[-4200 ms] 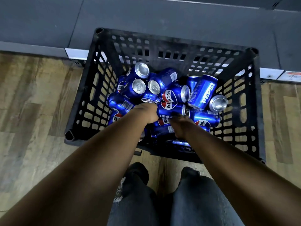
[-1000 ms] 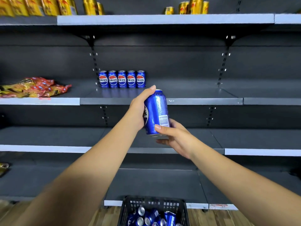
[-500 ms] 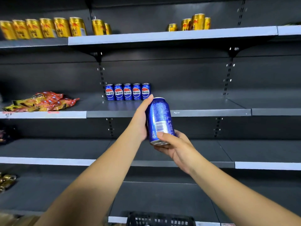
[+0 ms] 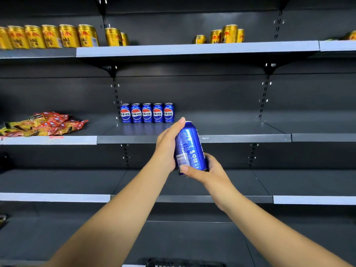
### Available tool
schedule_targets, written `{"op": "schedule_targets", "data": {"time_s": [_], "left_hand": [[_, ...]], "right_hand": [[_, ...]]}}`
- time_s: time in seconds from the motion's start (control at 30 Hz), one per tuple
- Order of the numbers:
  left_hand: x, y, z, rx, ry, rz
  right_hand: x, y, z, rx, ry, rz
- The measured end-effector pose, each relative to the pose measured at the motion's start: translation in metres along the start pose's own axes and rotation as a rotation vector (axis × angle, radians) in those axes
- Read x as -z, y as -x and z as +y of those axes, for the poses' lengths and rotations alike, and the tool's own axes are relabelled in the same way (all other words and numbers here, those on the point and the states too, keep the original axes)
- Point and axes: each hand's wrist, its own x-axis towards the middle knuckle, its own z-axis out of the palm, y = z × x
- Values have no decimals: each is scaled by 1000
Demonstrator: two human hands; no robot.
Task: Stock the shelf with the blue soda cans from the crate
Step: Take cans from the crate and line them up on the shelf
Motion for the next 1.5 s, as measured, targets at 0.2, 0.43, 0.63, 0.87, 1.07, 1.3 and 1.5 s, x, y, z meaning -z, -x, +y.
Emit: {"op": "schedule_targets", "data": {"time_s": [0.2,0.43,0.63,0.87,1.07,1.3,1.5], "left_hand": [[5,5,-2,103,77,-104],[2,9,-7,74,5,-89],[4,6,-10,16,-43,-52],[15,7,-13,75,-37,15],[27,9,-14,160,-2,64],[30,16,-21,255,83,-93],[33,19,-21,251,58,-113]], "right_hand": [[2,6,3,-92,-233,-136],[-7,11,11,-27,-200,20],[-5,13,14,34,-31,78],[-7,11,18,41,123,27],[-2,11,15,-23,157,-124],[0,11,20,-466,-443,-450],[-7,14,25,-360,-380,-333]]}}
